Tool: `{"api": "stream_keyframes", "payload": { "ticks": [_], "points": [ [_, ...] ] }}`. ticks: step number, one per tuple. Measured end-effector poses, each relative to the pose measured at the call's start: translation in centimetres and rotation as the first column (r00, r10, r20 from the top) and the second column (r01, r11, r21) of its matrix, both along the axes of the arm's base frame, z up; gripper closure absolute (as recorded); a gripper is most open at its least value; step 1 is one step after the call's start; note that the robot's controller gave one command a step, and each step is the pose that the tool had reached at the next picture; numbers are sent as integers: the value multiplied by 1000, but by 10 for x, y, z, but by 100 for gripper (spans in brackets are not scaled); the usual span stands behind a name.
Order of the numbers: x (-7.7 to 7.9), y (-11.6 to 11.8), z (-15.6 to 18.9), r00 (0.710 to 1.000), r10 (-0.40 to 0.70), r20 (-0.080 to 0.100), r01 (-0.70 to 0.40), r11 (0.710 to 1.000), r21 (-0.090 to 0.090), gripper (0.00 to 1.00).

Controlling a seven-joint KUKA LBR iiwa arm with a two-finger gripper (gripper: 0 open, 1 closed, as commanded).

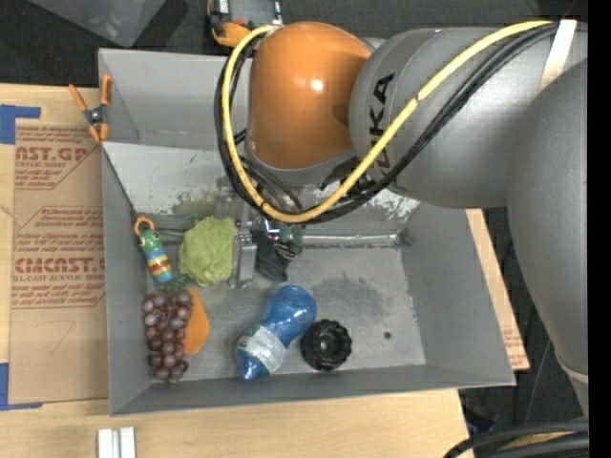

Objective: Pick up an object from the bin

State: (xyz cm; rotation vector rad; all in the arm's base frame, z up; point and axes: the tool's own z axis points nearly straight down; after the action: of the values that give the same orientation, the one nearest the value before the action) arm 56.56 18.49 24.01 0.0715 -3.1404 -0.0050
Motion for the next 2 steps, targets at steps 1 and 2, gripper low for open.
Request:
{"api": "stream_keyframes", "payload": {
  "ticks": [1, 2],
  "points": [
    [-14, -37, -64, 997, -83, 5, 83, 997, 2, 0],
    [-8, -38, -69, 991, -133, 8, 133, 991, 3, 0]
  ]
}}
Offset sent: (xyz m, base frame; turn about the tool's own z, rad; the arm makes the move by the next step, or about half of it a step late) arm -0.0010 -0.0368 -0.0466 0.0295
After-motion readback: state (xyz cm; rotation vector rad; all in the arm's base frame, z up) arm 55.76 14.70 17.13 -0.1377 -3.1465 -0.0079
